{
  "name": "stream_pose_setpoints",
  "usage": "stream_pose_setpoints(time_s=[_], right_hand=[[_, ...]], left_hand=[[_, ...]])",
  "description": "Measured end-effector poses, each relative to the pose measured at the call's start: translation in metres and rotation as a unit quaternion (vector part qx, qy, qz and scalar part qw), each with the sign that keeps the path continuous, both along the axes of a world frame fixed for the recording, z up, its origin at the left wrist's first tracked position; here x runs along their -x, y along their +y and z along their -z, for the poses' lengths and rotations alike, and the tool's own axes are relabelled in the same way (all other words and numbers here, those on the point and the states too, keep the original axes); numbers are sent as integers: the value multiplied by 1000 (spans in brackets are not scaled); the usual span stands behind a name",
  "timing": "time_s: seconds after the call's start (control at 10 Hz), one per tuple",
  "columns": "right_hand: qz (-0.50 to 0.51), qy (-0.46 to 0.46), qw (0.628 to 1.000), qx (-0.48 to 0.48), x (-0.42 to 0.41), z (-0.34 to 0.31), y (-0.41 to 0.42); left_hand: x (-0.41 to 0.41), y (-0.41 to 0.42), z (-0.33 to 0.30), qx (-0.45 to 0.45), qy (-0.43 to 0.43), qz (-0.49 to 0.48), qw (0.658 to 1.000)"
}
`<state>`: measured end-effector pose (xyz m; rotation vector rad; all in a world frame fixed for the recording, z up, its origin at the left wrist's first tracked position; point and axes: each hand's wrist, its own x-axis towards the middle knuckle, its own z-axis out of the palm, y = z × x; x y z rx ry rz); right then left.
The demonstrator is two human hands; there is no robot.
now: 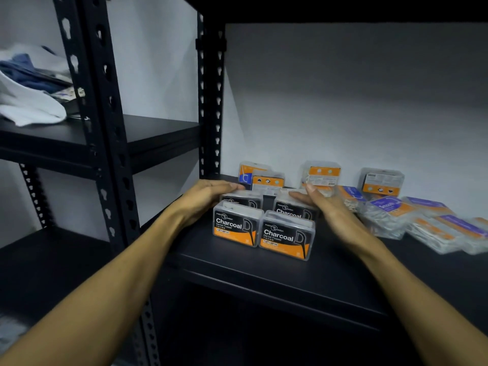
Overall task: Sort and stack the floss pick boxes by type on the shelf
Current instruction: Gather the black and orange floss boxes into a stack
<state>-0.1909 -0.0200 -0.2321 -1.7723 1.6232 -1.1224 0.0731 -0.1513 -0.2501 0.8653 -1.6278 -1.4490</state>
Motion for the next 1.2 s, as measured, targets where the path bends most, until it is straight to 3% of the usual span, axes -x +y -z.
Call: stream_pose_setpoints(time_s=[0.2, 0.5, 0.6, 0.7, 0.9, 1.2], right_hand=[[-37, 10, 999, -5, -17, -1, 19], [-47, 52, 997, 21, -21, 12, 19], [-44, 54, 997, 31, -20, 14, 19], [-43, 43, 997, 36, -21, 15, 19], [-24, 49, 998, 26, -22, 17, 17], [-32, 16, 999, 13, -24, 18, 12]], left_hand=[[-5, 4, -25, 52, -143, 40, 987], [2, 31, -49, 219, -336, 25, 916], [4, 35, -36, 222, -329, 23, 918], [5, 41, -19, 221, -267, -1, 938], [17, 59, 5, 111, -45, -126, 985], [19, 62, 7, 61, -26, -142, 988]])
